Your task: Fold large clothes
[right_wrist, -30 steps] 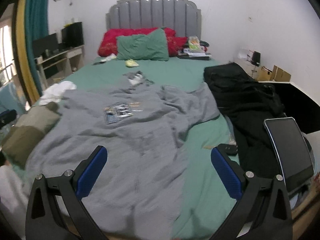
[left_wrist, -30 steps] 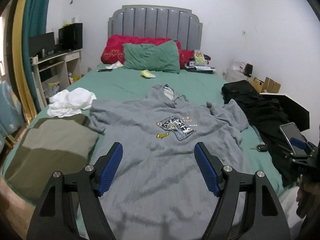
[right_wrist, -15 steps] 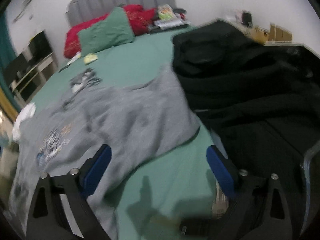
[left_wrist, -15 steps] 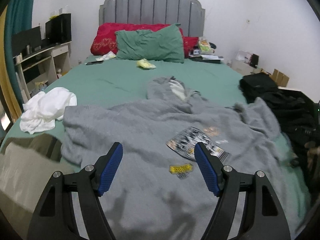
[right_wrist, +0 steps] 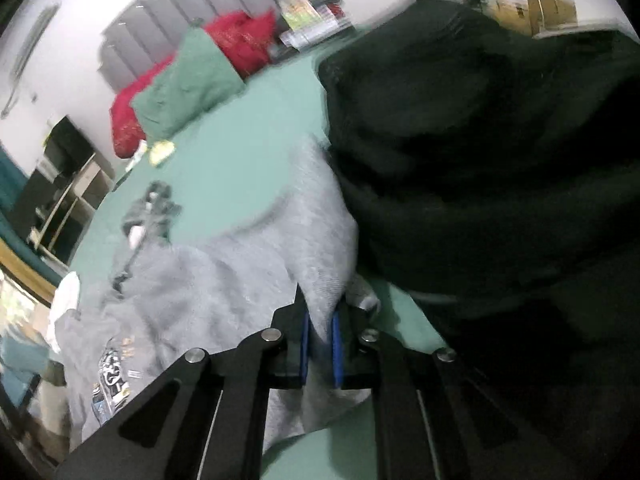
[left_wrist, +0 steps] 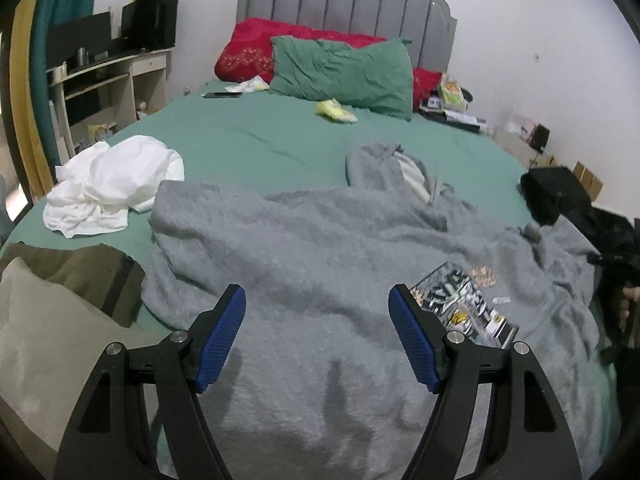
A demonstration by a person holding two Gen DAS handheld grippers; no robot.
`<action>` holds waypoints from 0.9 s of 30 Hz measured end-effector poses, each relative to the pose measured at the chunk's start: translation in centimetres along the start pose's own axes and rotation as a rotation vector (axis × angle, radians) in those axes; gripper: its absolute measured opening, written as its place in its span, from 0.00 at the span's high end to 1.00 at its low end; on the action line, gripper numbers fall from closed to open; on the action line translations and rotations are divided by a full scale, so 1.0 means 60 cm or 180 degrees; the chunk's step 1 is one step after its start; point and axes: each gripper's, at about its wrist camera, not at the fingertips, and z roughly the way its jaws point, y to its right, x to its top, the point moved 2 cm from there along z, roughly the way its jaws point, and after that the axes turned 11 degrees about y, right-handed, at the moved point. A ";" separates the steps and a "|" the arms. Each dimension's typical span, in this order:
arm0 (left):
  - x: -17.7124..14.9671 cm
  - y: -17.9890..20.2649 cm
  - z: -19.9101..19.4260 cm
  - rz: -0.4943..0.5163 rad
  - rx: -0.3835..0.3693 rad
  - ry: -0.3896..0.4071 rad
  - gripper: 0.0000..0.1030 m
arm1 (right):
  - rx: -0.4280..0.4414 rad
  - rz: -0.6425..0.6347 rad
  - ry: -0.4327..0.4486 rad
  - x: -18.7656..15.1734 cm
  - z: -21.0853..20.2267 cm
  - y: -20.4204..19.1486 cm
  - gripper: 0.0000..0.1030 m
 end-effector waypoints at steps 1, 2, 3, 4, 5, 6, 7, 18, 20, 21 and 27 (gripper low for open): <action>0.005 -0.004 -0.006 -0.0056 -0.0028 0.0018 0.25 | 0.0036 -0.0091 0.0091 0.011 -0.021 -0.025 0.91; 0.006 -0.008 -0.011 -0.0085 -0.0043 0.0037 0.25 | 0.0080 -0.0208 0.0191 0.023 -0.044 -0.059 0.91; 0.010 -0.012 -0.017 -0.0102 -0.0058 0.0058 0.25 | 0.0114 -0.0321 0.0249 0.032 -0.061 -0.090 0.91; 0.012 -0.017 -0.021 -0.0104 -0.0054 0.0076 0.25 | 0.0158 -0.0444 0.0306 0.037 -0.079 -0.127 0.92; 0.013 -0.022 -0.025 -0.0103 -0.0035 0.0088 0.25 | 0.0220 -0.0605 0.0366 0.041 -0.098 -0.177 0.92; 0.014 -0.031 -0.029 -0.0117 -0.0007 0.0097 0.25 | 0.0284 -0.0757 0.0398 0.043 -0.112 -0.223 0.92; 0.014 -0.039 -0.031 -0.0145 0.0006 0.0087 0.25 | 0.0341 -0.0879 0.0410 0.046 -0.118 -0.260 0.92; 0.031 -0.126 -0.058 -0.0353 0.0116 0.0066 0.25 | 0.1051 -0.1902 -0.0303 -0.185 -0.040 -0.603 0.91; 0.035 -0.140 -0.060 -0.0424 0.0123 0.0076 0.25 | 0.1332 -0.1959 -0.0754 -0.250 -0.008 -0.632 0.78; 0.036 -0.145 -0.060 -0.0449 0.0122 0.0091 0.25 | 0.1372 -0.2014 -0.0853 -0.275 -0.002 -0.640 0.67; 0.033 -0.149 -0.046 -0.0501 0.0108 0.0011 0.25 | 0.1334 -0.1980 -0.0416 -0.242 -0.039 -0.585 0.40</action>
